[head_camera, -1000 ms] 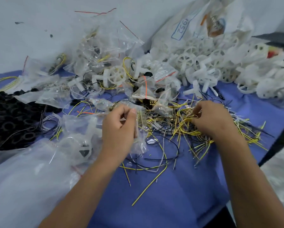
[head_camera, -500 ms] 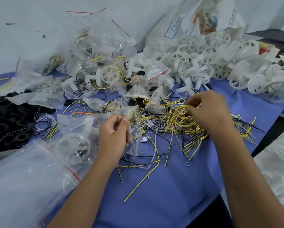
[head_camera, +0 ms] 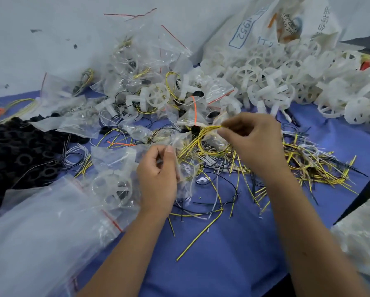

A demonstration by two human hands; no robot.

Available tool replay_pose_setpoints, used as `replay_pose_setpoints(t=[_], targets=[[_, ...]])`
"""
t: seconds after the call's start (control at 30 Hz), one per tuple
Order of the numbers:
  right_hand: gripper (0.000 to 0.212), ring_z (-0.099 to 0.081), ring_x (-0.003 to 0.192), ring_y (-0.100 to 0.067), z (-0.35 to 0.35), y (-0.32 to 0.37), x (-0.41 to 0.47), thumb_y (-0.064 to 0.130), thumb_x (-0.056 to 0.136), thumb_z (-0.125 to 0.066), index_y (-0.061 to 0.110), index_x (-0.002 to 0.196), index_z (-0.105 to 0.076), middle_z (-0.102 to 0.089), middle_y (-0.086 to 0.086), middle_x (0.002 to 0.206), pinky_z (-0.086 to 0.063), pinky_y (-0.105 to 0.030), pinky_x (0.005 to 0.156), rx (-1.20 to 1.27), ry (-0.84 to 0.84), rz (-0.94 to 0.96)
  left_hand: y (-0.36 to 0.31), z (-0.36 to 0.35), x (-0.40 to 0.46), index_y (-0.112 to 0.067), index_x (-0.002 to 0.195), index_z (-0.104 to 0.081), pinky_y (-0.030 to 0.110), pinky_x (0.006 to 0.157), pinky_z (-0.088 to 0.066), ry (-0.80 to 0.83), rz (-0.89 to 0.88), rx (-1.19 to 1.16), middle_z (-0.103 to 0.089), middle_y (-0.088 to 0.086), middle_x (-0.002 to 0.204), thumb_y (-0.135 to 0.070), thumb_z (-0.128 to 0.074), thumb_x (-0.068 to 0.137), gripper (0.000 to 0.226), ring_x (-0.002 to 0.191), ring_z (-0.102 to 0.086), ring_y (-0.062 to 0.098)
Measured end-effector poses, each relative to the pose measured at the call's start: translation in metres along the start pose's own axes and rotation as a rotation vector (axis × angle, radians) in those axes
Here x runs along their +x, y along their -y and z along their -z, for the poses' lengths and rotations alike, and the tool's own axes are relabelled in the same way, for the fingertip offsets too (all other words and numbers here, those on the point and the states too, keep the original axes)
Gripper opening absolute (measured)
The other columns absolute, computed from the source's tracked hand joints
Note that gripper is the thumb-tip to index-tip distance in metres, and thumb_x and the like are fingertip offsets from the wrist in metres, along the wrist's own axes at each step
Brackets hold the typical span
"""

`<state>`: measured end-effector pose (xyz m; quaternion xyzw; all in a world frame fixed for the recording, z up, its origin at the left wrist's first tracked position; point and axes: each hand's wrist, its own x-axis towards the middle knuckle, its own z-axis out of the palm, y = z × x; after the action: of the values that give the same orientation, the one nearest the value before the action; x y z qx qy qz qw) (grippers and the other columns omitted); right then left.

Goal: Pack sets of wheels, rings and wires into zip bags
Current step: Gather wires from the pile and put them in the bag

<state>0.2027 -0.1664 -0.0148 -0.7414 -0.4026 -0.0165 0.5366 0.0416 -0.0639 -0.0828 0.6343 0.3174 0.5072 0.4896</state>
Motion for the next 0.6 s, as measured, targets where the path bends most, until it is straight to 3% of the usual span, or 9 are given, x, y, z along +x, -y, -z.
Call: replay_pose_setpoints(t=[0.13, 0.27, 0.37, 0.47, 0.53, 0.6], targets=[[0.007, -0.068, 0.065, -0.008, -0.025, 0.002, -0.008, 0.018, 0.08, -0.087, 0.018, 0.083, -0.08, -0.073, 0.005, 0.07, -0.054, -0.026, 0.065, 0.003, 0.168, -0.008, -0.006, 0.002, -0.001, -0.016, 0.077, -0.054, 0.038, 0.057, -0.043, -0.098, -0.176, 0.155, -0.052, -0.005, 0.063, -0.024, -0.055, 0.101, 0.026, 0.059, -0.049, 0.019], [0.008, -0.06, 0.056, 0.001, -0.039, 0.012, -0.009, 0.017, 0.076, -0.088, 0.015, 0.078, -0.08, -0.07, 0.009, 0.064, -0.042, -0.01, 0.057, -0.09, 0.284, 0.053, -0.01, 0.003, -0.003, -0.012, 0.079, -0.055, 0.03, 0.062, -0.04, -0.128, -0.346, 0.29, -0.052, -0.006, 0.071, -0.018, -0.057, 0.1, 0.022, 0.068, -0.048, 0.013], [0.01, -0.06, 0.056, -0.004, -0.054, 0.025, -0.013, 0.016, 0.074, -0.084, 0.015, 0.073, -0.074, -0.069, 0.004, 0.063, -0.047, -0.018, 0.056, -0.071, 0.284, 0.043, -0.012, 0.001, -0.006, -0.013, 0.082, -0.054, 0.034, 0.062, -0.04, -0.086, -0.426, 0.308, -0.053, -0.005, 0.073, -0.02, -0.054, 0.102, 0.021, 0.068, -0.049, 0.018], [0.015, -0.061, 0.056, -0.013, -0.068, 0.032, -0.016, 0.002, 0.074, -0.072, 0.015, 0.068, -0.067, -0.068, -0.004, 0.062, -0.051, -0.029, 0.056, 0.077, 0.273, -0.099, -0.014, 0.0, -0.008, -0.013, 0.084, -0.054, 0.036, 0.066, -0.04, -0.08, -0.516, 0.347, -0.053, -0.003, 0.078, -0.021, -0.051, 0.102, 0.02, 0.073, -0.047, 0.02], [0.02, -0.058, 0.055, -0.009, -0.072, 0.034, -0.019, -0.006, 0.077, -0.065, 0.011, 0.067, -0.067, -0.067, -0.008, 0.059, -0.046, -0.024, 0.055, 0.211, 0.386, -0.137, -0.015, 0.001, -0.007, -0.013, 0.084, -0.053, 0.036, 0.068, -0.039, -0.101, -0.548, 0.358, -0.051, -0.004, 0.081, -0.021, -0.05, 0.102, 0.019, 0.076, -0.045, 0.019], [0.024, -0.057, 0.054, -0.004, -0.075, 0.032, -0.02, -0.01, 0.077, -0.062, 0.01, 0.065, -0.068, -0.067, 0.0, 0.057, -0.043, -0.018, 0.051, 0.313, 0.502, -0.157, -0.014, 0.002, -0.005, -0.013, 0.084, -0.051, 0.037, 0.068, -0.038, -0.12, -0.565, 0.351, -0.049, -0.005, 0.082, -0.019, -0.051, 0.102, 0.019, 0.077, -0.044, 0.019]])
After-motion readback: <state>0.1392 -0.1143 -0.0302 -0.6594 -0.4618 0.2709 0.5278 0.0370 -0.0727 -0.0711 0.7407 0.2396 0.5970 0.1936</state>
